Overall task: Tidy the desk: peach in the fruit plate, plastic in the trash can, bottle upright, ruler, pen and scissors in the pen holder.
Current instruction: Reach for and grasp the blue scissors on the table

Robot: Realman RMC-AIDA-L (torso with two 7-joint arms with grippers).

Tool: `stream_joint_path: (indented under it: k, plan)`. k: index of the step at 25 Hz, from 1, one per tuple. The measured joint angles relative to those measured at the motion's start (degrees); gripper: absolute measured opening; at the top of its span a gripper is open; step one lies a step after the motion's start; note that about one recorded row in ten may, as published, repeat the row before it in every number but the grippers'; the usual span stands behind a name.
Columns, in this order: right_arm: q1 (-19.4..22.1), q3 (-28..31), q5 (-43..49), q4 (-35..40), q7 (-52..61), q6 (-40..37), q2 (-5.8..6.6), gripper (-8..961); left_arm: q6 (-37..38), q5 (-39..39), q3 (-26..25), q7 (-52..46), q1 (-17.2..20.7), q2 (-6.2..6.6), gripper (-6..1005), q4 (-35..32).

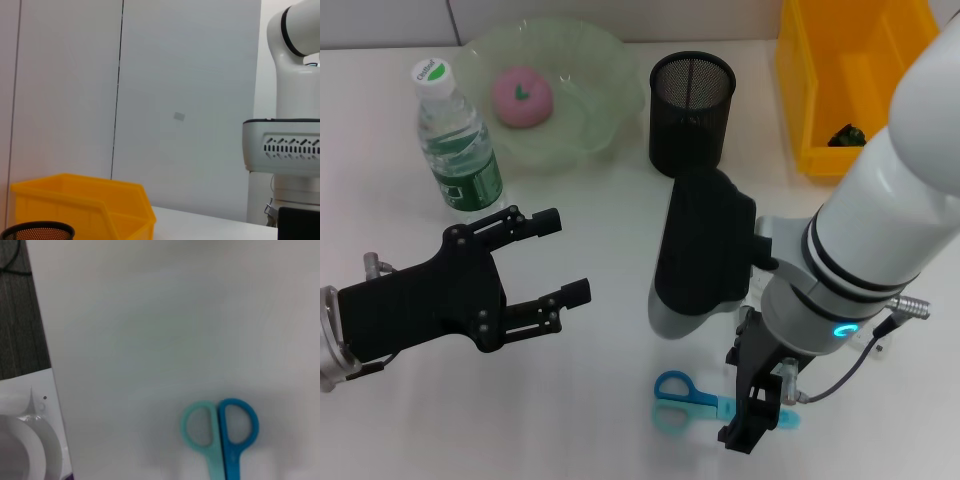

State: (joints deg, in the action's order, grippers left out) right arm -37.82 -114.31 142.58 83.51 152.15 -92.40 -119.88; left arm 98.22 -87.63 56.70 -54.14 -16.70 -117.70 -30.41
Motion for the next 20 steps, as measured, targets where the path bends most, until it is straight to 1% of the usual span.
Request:
stream_joint_path:
  k: [6,14,20]
  plan:
    - [0.2,-1.2,0.0,-0.1,0.3,1.0,0.01,832,0.2,0.0,-0.1,0.0,0.0,0.02,802,0.0]
    - [0.5,-1.2,0.3,-1.3,0.5,2.5,0.0,734,0.3,0.0,-0.1,0.0,0.0,0.01,802,0.0]
    - [0.5,-1.6,0.2,-1.4,0.5,2.7,0.01,577,0.2,0.0,-0.1,0.0,0.0,0.01,802,0.0]
